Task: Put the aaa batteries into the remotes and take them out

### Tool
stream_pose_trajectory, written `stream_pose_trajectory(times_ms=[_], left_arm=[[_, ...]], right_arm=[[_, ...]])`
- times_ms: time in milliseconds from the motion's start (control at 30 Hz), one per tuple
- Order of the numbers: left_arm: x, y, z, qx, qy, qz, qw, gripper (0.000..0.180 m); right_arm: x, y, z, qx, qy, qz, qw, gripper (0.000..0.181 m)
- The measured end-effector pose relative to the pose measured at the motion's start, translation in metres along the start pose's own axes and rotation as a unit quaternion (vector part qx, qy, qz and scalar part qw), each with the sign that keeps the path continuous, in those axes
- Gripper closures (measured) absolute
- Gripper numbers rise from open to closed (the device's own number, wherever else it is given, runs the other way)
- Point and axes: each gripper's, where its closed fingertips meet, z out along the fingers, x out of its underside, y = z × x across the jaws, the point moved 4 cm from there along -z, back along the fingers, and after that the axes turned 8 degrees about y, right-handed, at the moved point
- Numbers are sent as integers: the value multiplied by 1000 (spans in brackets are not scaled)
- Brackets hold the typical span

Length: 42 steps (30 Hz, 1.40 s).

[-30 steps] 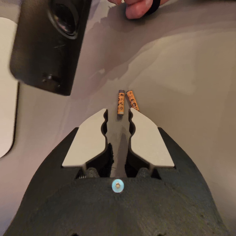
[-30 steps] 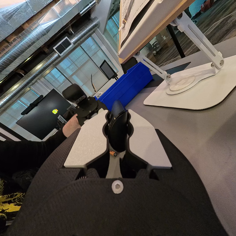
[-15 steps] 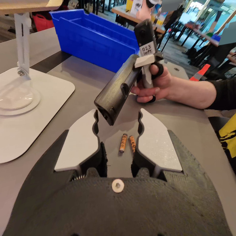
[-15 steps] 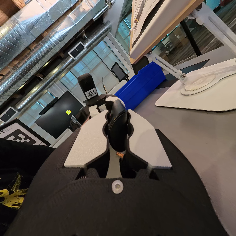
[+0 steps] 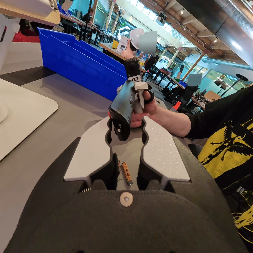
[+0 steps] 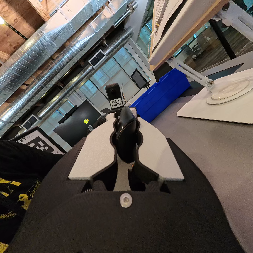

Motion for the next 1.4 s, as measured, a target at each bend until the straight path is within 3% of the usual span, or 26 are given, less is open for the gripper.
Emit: stream_pose_trajectory(times_ms=[100,167,300,833,1200,1400], left_arm=[[1,1,4,-8,4,-7,1000,121],[0,0,6,-7,1,-5,1000,124],[0,-6,10,2,5,13,1000,148],[7,-4,8,26,-49,-90,994,155],[10,-7,-1,25,-55,-101,993,155],[10,-11,-7,27,-31,-107,993,155]], right_arm=[[1,0,0,-2,6,-1,1000,157],[2,1,2,-4,9,-1,1000,157],[3,3,4,-21,7,19,1000,157],[4,2,7,-8,9,37,999,156],[3,7,9,27,33,-3,999,136],[2,10,10,74,84,-57,992,122]])
